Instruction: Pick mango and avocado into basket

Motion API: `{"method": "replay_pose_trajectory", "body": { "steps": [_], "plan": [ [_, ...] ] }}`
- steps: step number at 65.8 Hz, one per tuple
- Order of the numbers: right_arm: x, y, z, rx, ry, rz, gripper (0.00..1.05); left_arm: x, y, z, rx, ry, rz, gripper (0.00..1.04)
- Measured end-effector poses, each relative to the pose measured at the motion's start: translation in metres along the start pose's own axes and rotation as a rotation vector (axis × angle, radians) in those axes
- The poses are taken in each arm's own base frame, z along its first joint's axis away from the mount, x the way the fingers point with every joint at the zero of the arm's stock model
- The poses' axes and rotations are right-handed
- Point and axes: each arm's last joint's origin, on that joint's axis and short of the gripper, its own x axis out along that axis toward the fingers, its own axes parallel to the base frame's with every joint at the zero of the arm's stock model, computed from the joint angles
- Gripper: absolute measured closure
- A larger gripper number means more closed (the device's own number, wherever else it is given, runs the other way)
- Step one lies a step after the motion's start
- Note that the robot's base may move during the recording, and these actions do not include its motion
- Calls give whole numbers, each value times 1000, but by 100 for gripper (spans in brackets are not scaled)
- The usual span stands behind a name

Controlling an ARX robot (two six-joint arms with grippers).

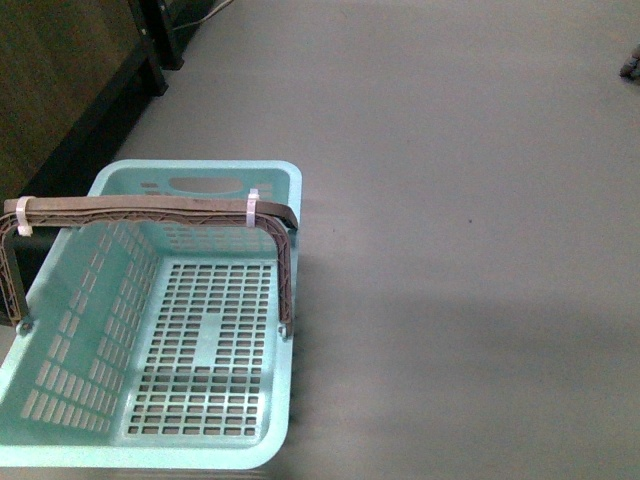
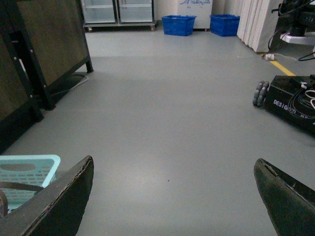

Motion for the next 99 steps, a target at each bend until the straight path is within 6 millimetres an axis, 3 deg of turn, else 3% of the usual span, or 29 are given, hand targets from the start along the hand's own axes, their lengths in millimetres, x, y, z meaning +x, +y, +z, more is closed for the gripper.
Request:
{"method": "replay_pose_trajectory", "body": {
  "steps": [57,65,73,81,93,99],
  "plan": [
    [0,0,0,0,0,0,9,0,0,0,-7,8,-6,8],
    [0,0,0,0,0,2,9,2,-4,-7,-414,423,-44,8],
    [0,0,0,0,0,1,9,7,-5,-13,-727,513,35,8],
    [0,0,0,0,0,0,9,26,-6,-9,-827,517,59,8],
    [0,0,0,0,0,0,9,81,-10,-7,-944,525,117,8],
    [0,0,0,0,0,0,9,115,-22,-23,-980,583,192,8]
  ]
}}
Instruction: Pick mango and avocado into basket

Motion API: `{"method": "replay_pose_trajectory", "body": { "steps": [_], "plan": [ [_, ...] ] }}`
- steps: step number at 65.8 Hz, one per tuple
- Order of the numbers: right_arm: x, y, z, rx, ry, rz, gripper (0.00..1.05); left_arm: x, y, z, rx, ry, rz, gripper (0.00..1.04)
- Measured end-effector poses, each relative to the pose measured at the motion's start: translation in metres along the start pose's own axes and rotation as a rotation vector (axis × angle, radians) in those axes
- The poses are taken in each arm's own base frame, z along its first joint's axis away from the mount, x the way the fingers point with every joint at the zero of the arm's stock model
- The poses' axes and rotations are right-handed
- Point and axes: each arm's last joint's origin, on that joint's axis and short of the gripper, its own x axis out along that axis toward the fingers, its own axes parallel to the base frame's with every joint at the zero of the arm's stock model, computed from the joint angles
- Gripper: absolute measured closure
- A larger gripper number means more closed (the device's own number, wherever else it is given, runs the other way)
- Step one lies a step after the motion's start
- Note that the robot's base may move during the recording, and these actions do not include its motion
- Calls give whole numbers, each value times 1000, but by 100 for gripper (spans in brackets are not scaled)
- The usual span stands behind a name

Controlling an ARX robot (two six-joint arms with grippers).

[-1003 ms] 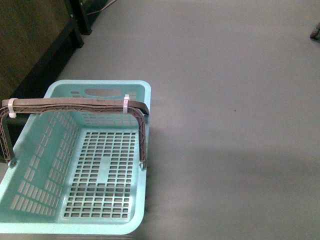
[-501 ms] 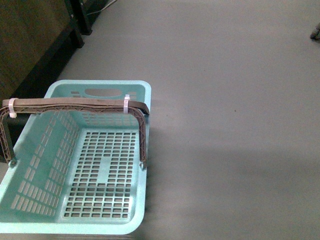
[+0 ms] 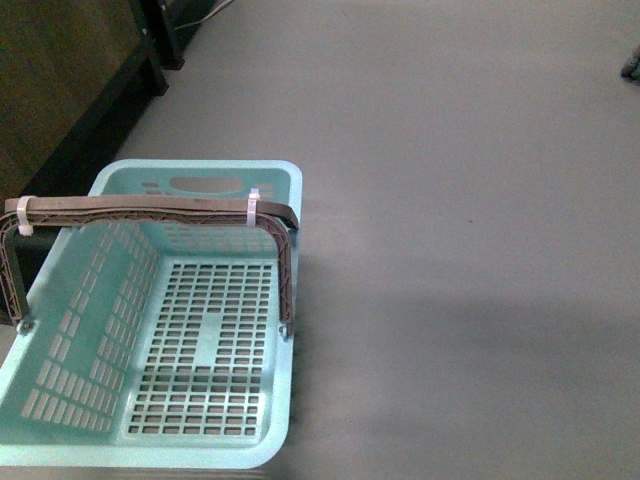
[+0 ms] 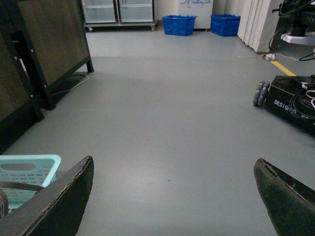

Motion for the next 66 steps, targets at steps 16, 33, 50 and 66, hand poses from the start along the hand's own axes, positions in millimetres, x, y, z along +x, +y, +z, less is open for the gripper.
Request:
{"method": "replay_pose_trajectory", "body": {
  "steps": [16,33,50,66],
  "plan": [
    [0,0,0,0,0,0,9,72,-6,-20,-130,83,154,8],
    [0,0,0,0,0,0,9,124,-5,-36,-176,110,223,8],
    [0,0,0,0,0,0,9,168,-10,-46,-172,106,228,8],
    [0,0,0,0,0,0,9,195,-16,-51,-151,108,216,39]
  ]
}}
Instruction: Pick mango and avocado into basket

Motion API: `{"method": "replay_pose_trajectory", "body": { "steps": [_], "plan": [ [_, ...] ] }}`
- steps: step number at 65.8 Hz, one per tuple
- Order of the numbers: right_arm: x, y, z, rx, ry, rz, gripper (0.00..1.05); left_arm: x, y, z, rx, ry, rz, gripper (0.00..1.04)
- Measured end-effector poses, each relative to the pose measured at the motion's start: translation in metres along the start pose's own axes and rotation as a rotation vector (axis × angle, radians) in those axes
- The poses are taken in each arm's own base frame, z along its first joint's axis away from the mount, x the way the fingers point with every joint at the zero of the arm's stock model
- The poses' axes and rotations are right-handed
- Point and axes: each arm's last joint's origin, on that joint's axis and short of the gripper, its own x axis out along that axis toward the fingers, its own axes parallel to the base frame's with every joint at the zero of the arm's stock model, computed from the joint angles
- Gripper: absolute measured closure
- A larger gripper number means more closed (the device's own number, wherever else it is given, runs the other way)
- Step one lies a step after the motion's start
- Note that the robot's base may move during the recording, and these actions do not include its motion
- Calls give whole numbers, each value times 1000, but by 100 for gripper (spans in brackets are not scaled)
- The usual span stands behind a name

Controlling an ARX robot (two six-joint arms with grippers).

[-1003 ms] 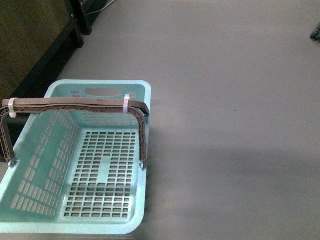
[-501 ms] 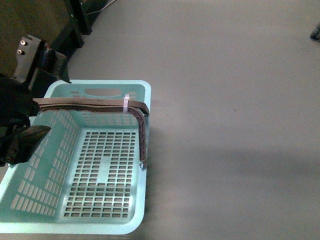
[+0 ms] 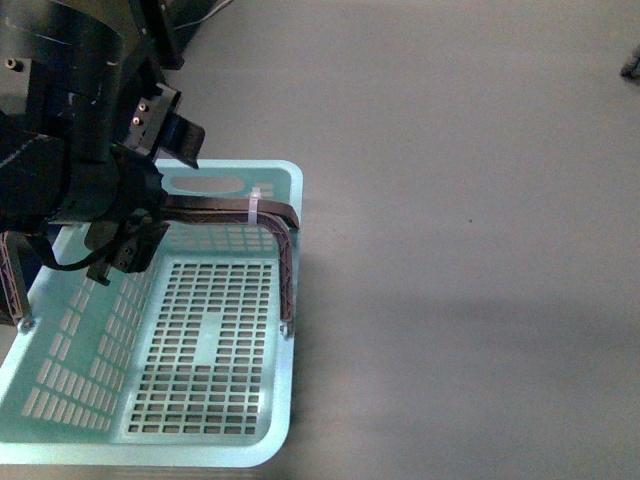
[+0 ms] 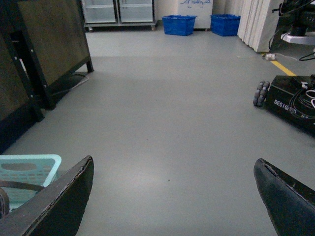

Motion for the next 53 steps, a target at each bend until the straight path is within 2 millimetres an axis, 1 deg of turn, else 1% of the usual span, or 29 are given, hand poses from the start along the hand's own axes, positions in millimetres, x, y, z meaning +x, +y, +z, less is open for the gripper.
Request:
{"method": "replay_pose_trajectory", "body": {
  "steps": [8,14,19,23,30,35,41,42,44,45,47,49,51,52,53],
  "plan": [
    [0,0,0,0,0,0,9,9,9,-3,-21,8,30,61],
    [0,0,0,0,0,0,9,10,5,-2,-78,6,9,75],
    [0,0,0,0,0,0,9,10,3,-1,-117,12,-7,84],
    [0,0,0,0,0,0,9,9,2,-1,-123,18,-17,89],
    [0,0,0,0,0,0,9,2,1,-3,-123,12,-21,89],
    [0,0,0,0,0,0,9,-11,2,-3,-139,11,-27,89],
    [0,0,0,0,0,0,9,-36,-3,-1,-175,1,-63,89],
    [0,0,0,0,0,0,9,-44,-5,0,-186,-2,-79,89],
    [0,0,0,0,0,0,9,-52,-8,2,-202,-8,-94,89],
    [0,0,0,0,0,0,9,-60,-11,3,-214,-12,-110,89],
    [0,0,0,0,0,0,9,-69,-14,5,-228,-17,-127,89],
    [0,0,0,0,0,0,9,-88,-20,8,-252,-24,-156,89],
    [0,0,0,0,0,0,9,-97,-23,10,-261,-27,-172,89],
    [0,0,0,0,0,0,9,-107,-27,11,-271,-28,-187,89],
    [0,0,0,0,0,0,9,-111,-29,12,-275,-29,-195,89]
  ]
}}
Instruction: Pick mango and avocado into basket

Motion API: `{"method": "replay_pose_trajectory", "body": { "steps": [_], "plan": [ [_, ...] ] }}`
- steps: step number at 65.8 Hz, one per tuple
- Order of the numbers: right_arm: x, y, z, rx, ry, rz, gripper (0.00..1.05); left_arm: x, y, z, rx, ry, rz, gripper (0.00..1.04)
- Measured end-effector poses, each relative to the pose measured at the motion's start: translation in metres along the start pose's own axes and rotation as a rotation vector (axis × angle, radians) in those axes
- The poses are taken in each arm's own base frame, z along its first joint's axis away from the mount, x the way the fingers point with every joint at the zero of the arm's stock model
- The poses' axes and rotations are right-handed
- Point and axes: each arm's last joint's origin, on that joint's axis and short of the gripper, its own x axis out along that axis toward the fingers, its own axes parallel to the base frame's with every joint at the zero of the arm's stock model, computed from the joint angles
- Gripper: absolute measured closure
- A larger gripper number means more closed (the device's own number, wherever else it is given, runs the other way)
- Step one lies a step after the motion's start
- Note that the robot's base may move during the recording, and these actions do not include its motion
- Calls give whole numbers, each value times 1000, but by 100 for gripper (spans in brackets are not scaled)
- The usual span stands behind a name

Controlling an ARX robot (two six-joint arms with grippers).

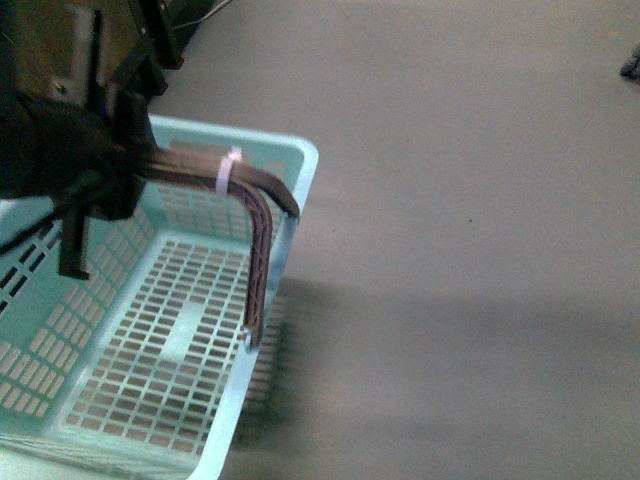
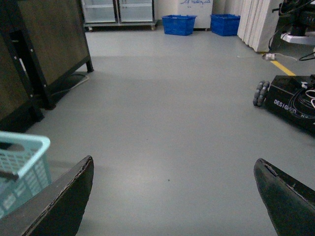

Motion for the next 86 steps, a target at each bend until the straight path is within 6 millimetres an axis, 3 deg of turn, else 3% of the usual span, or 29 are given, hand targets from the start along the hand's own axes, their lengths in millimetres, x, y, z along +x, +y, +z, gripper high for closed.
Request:
{"method": "replay_pose_trajectory", "body": {
  "steps": [15,29,86],
  "plan": [
    [0,0,0,0,0,0,9,-90,-51,12,-53,-10,-151,89],
    [0,0,0,0,0,0,9,-133,-61,19,-99,-25,-213,89],
    [0,0,0,0,0,0,9,-137,-62,19,-110,-21,-225,90]
  ]
}}
